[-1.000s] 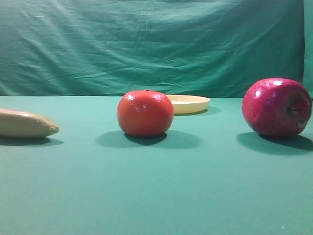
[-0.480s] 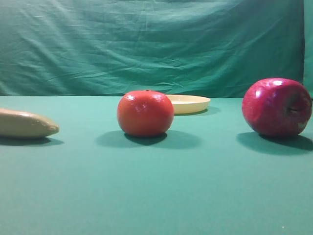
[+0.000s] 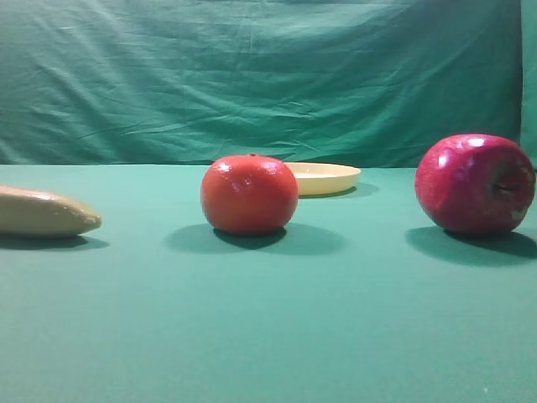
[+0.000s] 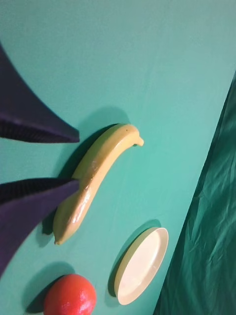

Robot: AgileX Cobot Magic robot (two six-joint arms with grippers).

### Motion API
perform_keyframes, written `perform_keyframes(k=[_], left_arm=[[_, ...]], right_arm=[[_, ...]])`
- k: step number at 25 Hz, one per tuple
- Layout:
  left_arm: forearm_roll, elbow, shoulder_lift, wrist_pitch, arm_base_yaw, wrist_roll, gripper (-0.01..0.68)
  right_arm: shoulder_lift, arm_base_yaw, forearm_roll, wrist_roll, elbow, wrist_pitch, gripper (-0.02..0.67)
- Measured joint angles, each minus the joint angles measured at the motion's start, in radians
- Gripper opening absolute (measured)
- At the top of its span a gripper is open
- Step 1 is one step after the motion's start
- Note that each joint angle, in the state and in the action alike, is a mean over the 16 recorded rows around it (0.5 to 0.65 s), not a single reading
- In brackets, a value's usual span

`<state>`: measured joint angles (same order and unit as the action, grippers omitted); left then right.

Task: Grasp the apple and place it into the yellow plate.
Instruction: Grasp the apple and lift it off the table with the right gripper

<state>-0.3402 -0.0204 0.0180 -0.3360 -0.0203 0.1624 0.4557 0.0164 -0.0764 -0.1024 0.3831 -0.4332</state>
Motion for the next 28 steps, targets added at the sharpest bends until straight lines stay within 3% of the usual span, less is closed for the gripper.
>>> perform_keyframes(k=[8, 16, 19, 28], left_arm=[[0.000, 0.000, 0.000, 0.000, 0.000, 0.000, 0.157], [0.000, 0.000, 0.000, 0.000, 0.000, 0.000, 0.157], [0.000, 0.000, 0.000, 0.000, 0.000, 0.000, 0.157], [0.000, 0.000, 0.000, 0.000, 0.000, 0.000, 0.157]], right_arm=[[0.300, 0.076, -0.095, -0.195, 0.144, -0.162, 0.000], [0.527, 0.211, -0.197, -0.374, 0.259, -0.181, 0.039], [0.606, 0.249, -0.220, -0.417, 0.296, -0.162, 0.117], [0.835, 0.285, -0.269, -0.412, 0.392, -0.113, 0.473]])
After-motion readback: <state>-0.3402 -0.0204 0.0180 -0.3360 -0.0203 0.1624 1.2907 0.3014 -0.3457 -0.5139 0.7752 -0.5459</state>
